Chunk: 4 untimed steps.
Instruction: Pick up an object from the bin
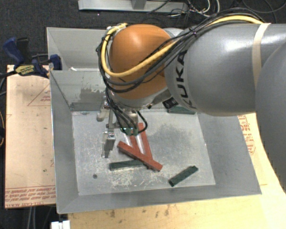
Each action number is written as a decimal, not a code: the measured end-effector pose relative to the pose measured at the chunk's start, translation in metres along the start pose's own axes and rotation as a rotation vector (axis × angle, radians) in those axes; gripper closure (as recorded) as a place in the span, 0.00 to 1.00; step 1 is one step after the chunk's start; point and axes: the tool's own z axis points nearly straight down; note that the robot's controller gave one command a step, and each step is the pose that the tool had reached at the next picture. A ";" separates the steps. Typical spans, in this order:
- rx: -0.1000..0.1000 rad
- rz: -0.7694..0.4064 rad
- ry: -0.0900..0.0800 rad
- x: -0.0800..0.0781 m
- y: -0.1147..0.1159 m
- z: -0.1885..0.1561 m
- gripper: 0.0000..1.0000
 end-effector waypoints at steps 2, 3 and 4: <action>-0.003 -0.060 -0.013 -0.007 -0.027 0.041 0.00; -0.001 -0.149 -0.011 0.003 -0.035 0.110 0.00; -0.008 -0.018 -0.033 -0.028 -0.103 0.152 1.00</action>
Offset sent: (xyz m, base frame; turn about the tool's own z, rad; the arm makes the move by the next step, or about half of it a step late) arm 0.0126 -0.0816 -0.1375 -0.1767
